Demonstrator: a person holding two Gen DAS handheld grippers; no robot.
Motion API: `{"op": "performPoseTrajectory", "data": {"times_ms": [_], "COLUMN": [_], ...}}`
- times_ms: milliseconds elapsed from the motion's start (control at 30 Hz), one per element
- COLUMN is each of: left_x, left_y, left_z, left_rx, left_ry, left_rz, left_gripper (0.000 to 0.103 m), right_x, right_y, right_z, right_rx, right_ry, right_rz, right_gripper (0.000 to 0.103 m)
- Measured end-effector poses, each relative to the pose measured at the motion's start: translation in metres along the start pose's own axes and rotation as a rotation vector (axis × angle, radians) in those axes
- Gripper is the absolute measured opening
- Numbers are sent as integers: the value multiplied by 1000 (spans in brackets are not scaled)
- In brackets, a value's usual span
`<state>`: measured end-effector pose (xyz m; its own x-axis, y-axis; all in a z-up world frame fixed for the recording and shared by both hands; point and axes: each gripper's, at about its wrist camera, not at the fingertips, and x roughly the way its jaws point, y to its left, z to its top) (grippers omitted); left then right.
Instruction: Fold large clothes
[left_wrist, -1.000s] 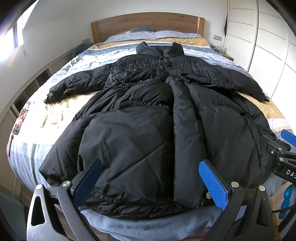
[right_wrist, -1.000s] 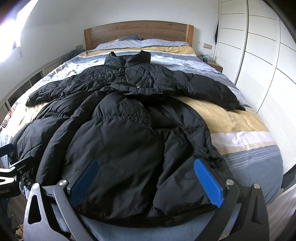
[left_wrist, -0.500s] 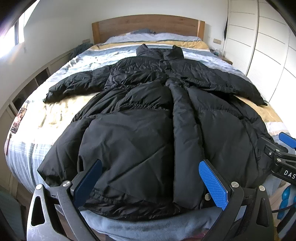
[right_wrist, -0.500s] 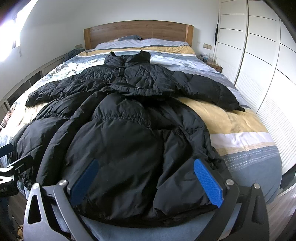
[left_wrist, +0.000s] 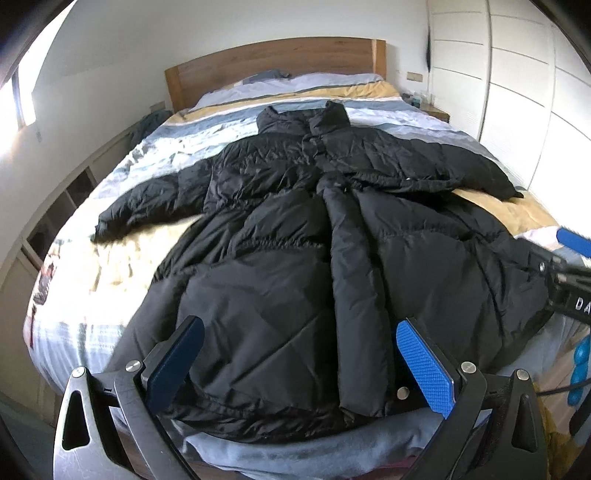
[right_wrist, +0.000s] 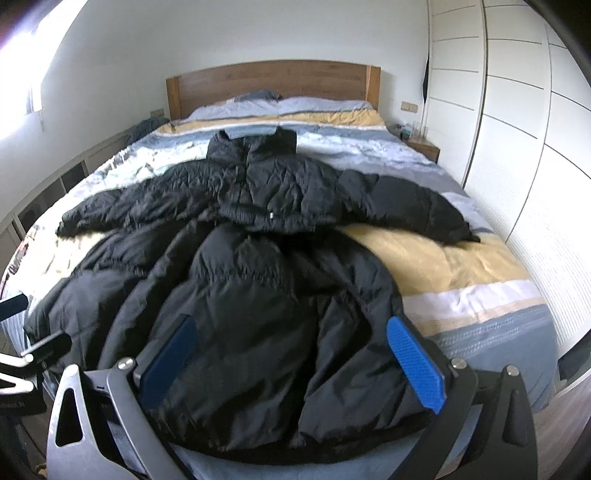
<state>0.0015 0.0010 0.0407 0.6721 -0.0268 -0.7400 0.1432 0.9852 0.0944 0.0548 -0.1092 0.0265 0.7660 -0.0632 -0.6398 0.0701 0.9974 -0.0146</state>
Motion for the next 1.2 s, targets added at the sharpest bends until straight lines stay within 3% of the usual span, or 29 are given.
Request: {"op": "performPoseTrajectory", "data": {"times_ms": [333,667,833,1033,1200], "left_x": [-20,-17,-26,-43,-45], "left_y": [11,44,51,62,69], "left_z": [36,76,108,158,197], "left_rx": [-30,-145,-147,-159,-156], "left_ry": [-27,-4,-29,-109,-179], "left_rz": [-36,-30,7,129,164], "left_gripper": [102,102,102,102,102], "right_x": [-15,-15,-17,-11,11], "right_y": [-8,-11,-14,-26,-50], "right_z": [33,66,96,134,162], "right_rx": [-1,-5,3,27,86], "right_ry": [-45,-77,-116,-143,-146], "right_rz": [-6,-4,9,17,-12], "right_gripper": [103,103,103,103,103]}}
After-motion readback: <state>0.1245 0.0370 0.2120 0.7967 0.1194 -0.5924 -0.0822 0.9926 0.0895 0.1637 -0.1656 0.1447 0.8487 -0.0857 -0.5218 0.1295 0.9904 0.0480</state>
